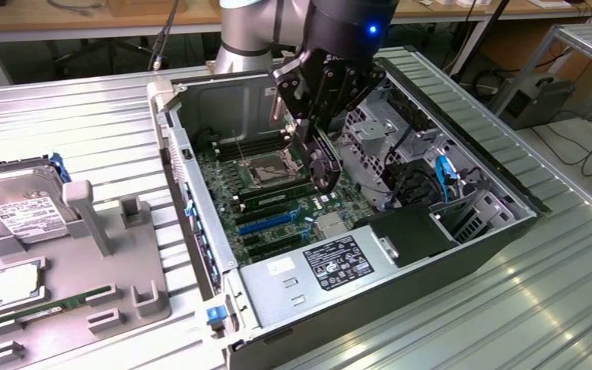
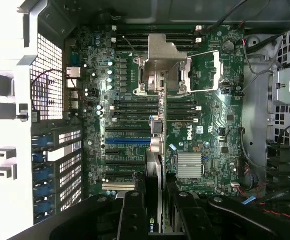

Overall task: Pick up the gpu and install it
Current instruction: 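Insert the gpu into the slot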

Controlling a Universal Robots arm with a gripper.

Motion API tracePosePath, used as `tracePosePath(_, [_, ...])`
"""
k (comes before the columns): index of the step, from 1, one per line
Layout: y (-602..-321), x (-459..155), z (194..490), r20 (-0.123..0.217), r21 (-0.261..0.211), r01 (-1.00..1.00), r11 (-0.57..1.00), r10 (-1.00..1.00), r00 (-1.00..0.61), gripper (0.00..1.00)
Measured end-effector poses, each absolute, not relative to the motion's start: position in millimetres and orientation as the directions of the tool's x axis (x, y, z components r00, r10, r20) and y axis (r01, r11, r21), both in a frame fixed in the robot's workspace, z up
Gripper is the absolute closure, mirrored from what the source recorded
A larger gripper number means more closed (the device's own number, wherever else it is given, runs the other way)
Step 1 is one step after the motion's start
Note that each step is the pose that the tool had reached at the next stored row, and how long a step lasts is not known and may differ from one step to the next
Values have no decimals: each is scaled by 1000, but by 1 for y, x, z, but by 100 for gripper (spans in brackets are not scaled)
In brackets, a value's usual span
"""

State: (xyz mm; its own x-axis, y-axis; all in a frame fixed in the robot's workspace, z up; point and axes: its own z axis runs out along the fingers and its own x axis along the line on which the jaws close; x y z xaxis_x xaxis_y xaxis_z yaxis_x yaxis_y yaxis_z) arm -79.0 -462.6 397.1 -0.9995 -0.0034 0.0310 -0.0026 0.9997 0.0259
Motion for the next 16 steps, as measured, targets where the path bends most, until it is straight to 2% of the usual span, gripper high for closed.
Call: tracePosePath(16, [-463, -79, 397, 28, 26, -8, 1000, -8, -1000, 74])
